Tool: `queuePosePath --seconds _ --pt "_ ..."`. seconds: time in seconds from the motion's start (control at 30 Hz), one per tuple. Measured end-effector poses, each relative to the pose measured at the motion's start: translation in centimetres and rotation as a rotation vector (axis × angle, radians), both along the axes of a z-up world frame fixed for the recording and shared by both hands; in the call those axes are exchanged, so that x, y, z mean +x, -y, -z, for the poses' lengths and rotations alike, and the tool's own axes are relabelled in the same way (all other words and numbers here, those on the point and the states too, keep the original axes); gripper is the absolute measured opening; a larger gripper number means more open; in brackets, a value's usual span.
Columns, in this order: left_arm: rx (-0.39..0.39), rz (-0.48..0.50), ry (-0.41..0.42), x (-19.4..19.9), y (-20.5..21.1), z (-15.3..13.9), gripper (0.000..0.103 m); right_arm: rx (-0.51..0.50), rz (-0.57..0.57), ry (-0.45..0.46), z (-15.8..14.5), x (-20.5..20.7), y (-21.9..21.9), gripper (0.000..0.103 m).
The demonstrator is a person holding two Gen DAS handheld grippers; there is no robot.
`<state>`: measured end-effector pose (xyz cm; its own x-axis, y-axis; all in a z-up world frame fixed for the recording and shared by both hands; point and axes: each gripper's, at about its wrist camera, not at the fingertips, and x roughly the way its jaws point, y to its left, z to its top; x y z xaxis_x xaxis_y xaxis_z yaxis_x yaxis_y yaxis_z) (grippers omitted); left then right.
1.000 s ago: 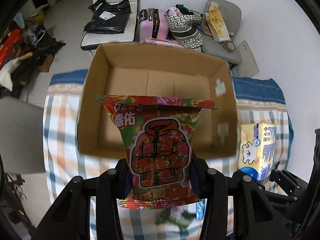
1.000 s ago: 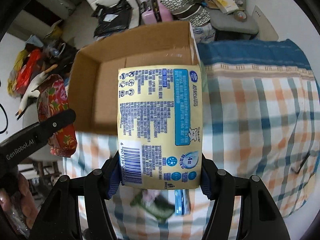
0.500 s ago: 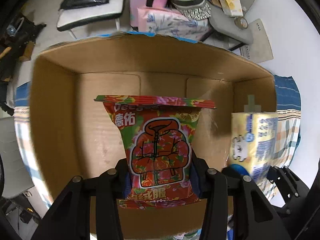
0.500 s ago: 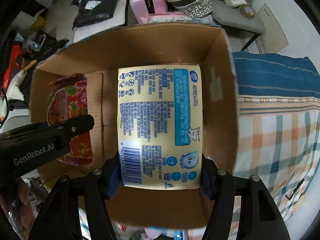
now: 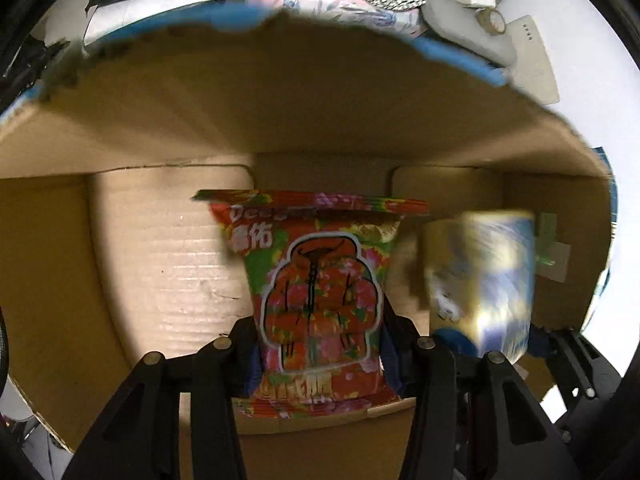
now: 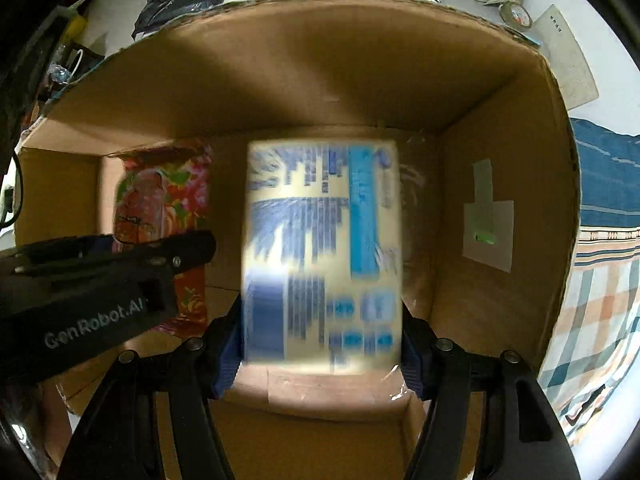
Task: Organize soft objects
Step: 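Carry both items into the cardboard box and open both grippers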
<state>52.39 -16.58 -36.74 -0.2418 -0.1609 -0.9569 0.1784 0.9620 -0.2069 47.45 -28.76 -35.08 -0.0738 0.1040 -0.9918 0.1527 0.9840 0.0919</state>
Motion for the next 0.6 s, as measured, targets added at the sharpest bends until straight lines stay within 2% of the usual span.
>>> queuePosePath --seconds 0.07,0.13,0.2,0.23,0.4,0.5,0.6 --pt "0.012 0.008 0.004 -0.1 0.0 -0.1 0.047 -0.012 -0.002 0.004 -0.7 -0.7 -0.4 0.069" --pt "0.010 0.005 0.011 -0.3 -0.1 -0.5 0.053 -0.003 0.000 0.007 -1.4 -1.4 -0.7 0.072" --pt "0.017 0.002 0.027 -0.4 -0.3 -1.1 0.067 -0.015 -0.004 0.008 -2.3 -2.3 -1.2 0.074" --pt "0.017 0.000 0.042 -0.6 -0.6 -1.7 0.069 -0.018 -0.004 0.009 -2.7 -2.6 -1.3 0.075" --pt "0.047 -0.003 0.098 -2.1 -1.7 -3.8 0.092 -0.040 -0.019 0.008 -5.0 -5.4 -2.2 0.087" --pt "0.094 -0.007 0.148 -3.4 -2.8 -5.2 0.093 -0.046 -0.016 0.018 -6.8 -7.6 -2.8 0.101" --pt "0.098 -0.029 0.178 -4.6 -3.5 -6.2 0.101 -0.051 -0.009 0.037 -8.4 -9.9 -3.4 0.103"
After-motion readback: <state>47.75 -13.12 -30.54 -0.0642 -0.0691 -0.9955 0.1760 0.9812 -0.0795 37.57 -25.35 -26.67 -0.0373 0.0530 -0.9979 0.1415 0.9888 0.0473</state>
